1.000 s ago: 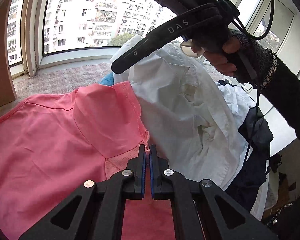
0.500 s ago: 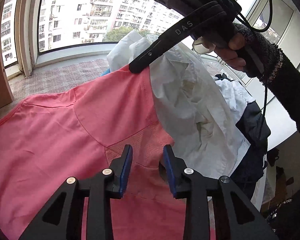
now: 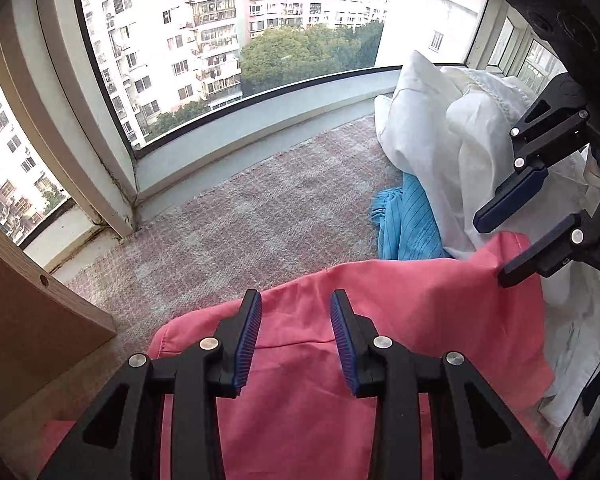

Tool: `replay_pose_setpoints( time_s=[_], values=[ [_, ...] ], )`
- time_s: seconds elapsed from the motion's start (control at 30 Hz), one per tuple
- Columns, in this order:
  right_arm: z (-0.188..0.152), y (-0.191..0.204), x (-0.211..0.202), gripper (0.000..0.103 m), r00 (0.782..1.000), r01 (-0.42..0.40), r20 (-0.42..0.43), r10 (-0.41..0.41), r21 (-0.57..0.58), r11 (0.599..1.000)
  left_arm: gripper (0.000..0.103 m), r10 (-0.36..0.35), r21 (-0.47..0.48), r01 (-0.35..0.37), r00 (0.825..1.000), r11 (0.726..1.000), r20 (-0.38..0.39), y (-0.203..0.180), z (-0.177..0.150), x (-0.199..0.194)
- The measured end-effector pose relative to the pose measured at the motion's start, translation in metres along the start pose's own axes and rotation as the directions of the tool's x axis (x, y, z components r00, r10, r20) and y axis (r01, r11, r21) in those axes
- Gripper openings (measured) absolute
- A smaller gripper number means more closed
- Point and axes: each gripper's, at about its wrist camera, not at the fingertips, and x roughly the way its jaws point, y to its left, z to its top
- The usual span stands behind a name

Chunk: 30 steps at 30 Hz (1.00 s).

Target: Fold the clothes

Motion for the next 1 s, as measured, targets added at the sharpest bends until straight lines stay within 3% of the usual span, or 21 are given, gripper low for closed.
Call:
replay_pose_setpoints(
  time_s=[0.07, 0.13, 0.2, 0.33, 0.4, 0.53, 0.6, 0.67, 0.77, 1.0],
  values=[
    [0.000, -0.011, -0.016, 0.007, 0.998, -0.020, 0.060, 0.017, 0.060, 0.998, 0.031, 0.021, -0.010, -0.021, 1.000, 1.000, 0.007, -0.001, -0.001, -0.001],
    [-0.004, -0.021, -0.032, 0.026, 0.991, -0.091, 0.113, 0.078, 0.116, 0.989, 0.031, -0.009, -0.029, 0.011, 0.998, 1.000, 0.063, -0.007, -0.009, -0.025],
    [-0.014, -0.019, -0.046, 0.031, 0.982, -0.144, 0.139, 0.128, 0.110, 0.983, 0.031, -0.042, -0.030, 0.046, 0.993, 0.998, 0.113, -0.022, -0.024, -0.055],
    [-0.025, -0.011, -0.044, 0.031, 0.989, -0.123, 0.099, 0.113, 0.100, 0.987, 0.044, -0.126, 0.012, 0.125, 0.979, 0.992, 0.159, -0.081, -0.061, -0.095],
    [-0.028, -0.006, -0.037, 0.031, 0.990, -0.126, 0.076, 0.119, 0.100, 0.987, 0.044, -0.154, 0.031, 0.151, 0.977, 0.988, 0.147, -0.112, -0.072, -0.097],
    [-0.027, 0.004, -0.028, 0.031, 0.990, -0.133, 0.061, 0.128, 0.086, 0.987, 0.044, -0.068, 0.112, 0.054, 0.989, 0.992, 0.127, -0.155, -0.075, -0.081],
    [-0.025, 0.005, -0.026, 0.031, 0.989, -0.139, 0.059, 0.134, 0.077, 0.987, 0.042, -0.060, 0.130, 0.047, 0.994, 0.990, 0.097, -0.157, -0.071, -0.061],
    [-0.024, 0.005, -0.026, 0.031, 0.989, -0.140, 0.059, 0.136, 0.066, 0.988, 0.004, -0.100, 0.092, 0.095, 0.994, 0.991, 0.054, -0.145, -0.072, -0.049],
    [-0.022, 0.005, -0.026, 0.031, 0.988, -0.144, 0.061, 0.141, 0.051, 0.988, 0.002, -0.140, -0.002, 0.140, 0.988, 0.990, 0.067, -0.122, -0.078, -0.052],
    [-0.054, 0.014, -0.036, 0.031, 0.955, -0.282, 0.130, 0.268, 0.098, 0.954, 0.002, -0.227, -0.117, 0.239, 0.968, 0.964, 0.109, -0.095, -0.085, -0.066]
  ],
)
